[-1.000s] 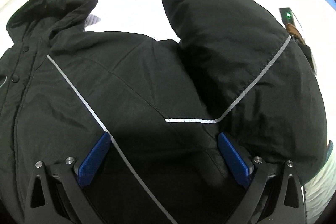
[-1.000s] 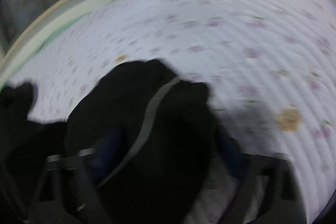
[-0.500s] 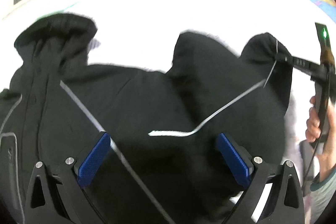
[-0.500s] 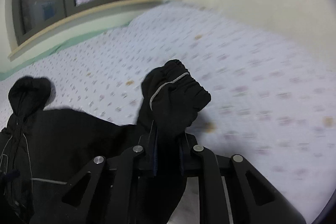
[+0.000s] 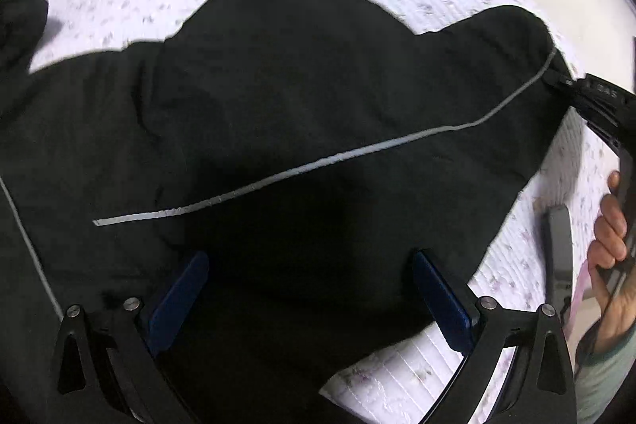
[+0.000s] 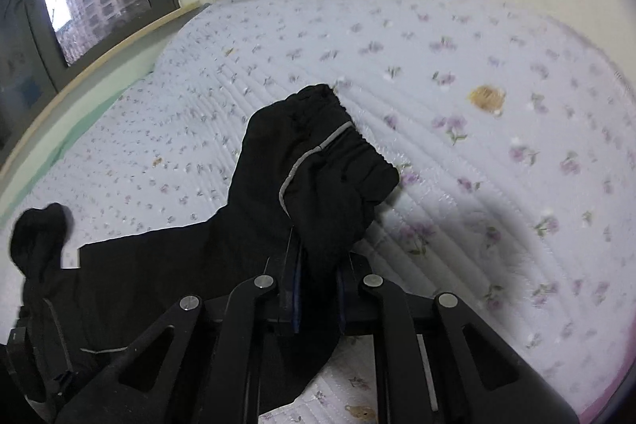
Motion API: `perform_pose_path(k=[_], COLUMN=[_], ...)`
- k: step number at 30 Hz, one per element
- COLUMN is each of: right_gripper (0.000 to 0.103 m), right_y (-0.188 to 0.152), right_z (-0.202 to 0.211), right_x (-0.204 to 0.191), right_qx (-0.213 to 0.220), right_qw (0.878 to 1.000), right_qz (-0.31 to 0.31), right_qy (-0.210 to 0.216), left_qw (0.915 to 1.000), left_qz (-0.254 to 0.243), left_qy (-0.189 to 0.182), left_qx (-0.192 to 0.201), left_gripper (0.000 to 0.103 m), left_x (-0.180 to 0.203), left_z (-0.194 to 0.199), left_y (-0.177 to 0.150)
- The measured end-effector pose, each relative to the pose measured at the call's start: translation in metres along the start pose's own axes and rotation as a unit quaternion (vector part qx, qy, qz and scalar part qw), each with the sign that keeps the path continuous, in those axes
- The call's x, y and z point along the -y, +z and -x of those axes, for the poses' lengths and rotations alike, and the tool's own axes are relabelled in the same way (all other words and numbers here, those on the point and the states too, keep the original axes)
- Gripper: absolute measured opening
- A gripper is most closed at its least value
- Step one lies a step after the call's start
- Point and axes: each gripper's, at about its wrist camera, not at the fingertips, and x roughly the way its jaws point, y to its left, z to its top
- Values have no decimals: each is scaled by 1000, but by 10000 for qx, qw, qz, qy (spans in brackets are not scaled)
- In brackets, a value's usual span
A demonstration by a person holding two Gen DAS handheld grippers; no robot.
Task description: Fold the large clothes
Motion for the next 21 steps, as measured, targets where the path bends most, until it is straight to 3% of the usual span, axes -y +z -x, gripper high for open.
perform_pose_path(k=[3,6,11,13,18,21], right_gripper=[14,14,14,14,14,13], right_y=[1,-1,-8,-15,-41,-66], right_z=[18,33,46,56,74,81], right_x=[-6,-30,-83,-105,-192,-251], right_qx=[150,200,251,265,180,133], right_qw=[9964,9945,9900,9866,9720,9596], right_qz=[209,530,1070,1256,1835,2313], right_qy=[809,880,886,1008,1455,1598], left_qw=[9997,9986,9939,9911,9833,9801], left_qz=[44,18,-31,71,295,645], left_qy=[6,6,307,321,641,1023], left_qx=[258,531,1057,1287,1680,1571], left_gripper=[102,102,102,102,102,102], left_x=[-5,-18,-35,-59,-97,-125], left_z=[32,67,144,173,224,234], left_y=[-5,-11,-22,-27,-56,-70])
